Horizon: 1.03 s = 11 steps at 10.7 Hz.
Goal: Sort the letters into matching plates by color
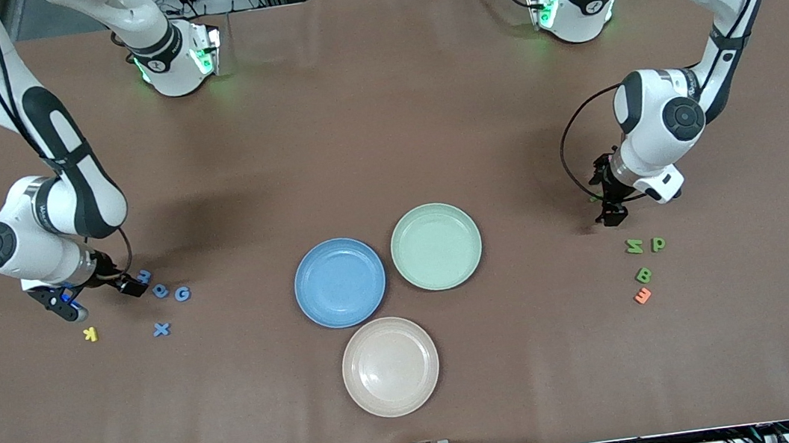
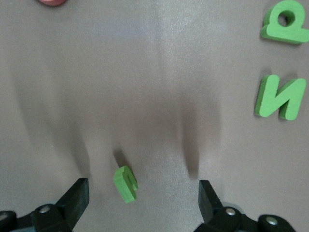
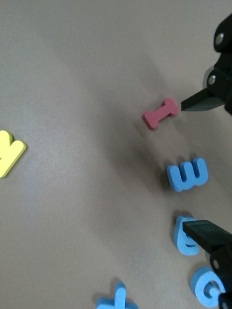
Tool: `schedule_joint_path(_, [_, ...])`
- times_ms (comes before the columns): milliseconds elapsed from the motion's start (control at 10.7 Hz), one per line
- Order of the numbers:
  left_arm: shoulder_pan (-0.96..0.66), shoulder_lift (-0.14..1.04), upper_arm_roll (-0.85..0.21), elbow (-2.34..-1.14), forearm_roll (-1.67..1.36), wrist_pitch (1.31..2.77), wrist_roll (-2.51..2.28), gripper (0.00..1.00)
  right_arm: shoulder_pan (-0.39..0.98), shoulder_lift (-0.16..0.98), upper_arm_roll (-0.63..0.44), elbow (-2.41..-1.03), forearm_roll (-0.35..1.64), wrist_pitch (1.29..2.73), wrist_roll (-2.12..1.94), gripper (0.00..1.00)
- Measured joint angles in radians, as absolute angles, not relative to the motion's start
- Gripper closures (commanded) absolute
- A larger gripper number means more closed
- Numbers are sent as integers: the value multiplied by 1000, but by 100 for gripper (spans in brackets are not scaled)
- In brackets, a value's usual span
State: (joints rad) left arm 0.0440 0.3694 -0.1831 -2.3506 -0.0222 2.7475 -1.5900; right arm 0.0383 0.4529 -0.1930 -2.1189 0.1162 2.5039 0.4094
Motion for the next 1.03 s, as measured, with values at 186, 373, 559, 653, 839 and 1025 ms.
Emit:
schedule_joint_path(186, [44, 370, -182, -2351, -22, 2748, -1590, 100, 35, 453, -192, -2131, 116, 2518, 404, 0])
schedule_joint_path(373, [45, 370, -180, -2350, -22, 2748, -1590, 100, 35, 453, -188, -2138, 116, 2526, 404, 0])
schedule_joint_path(559, [45, 370, -179, -2350, -22, 2748, -1630, 100, 35, 457, -185, -2145, 116, 2539, 404, 0])
schedule_joint_path(653, [45, 370, -179, -2349, -22, 2748, -1667, 100, 35, 459, -184, -2147, 116, 2543, 403, 0])
schedule_joint_path(839, [45, 370, -179, -2345, -22, 2748, -1692, 100, 35, 466, -172, -2152, 116, 2557, 403, 0])
schedule_joint_path(1025, [43, 370, -181, -2336, 6, 2749, -1693, 100, 35, 475, -163, -2155, 116, 2568, 403, 0])
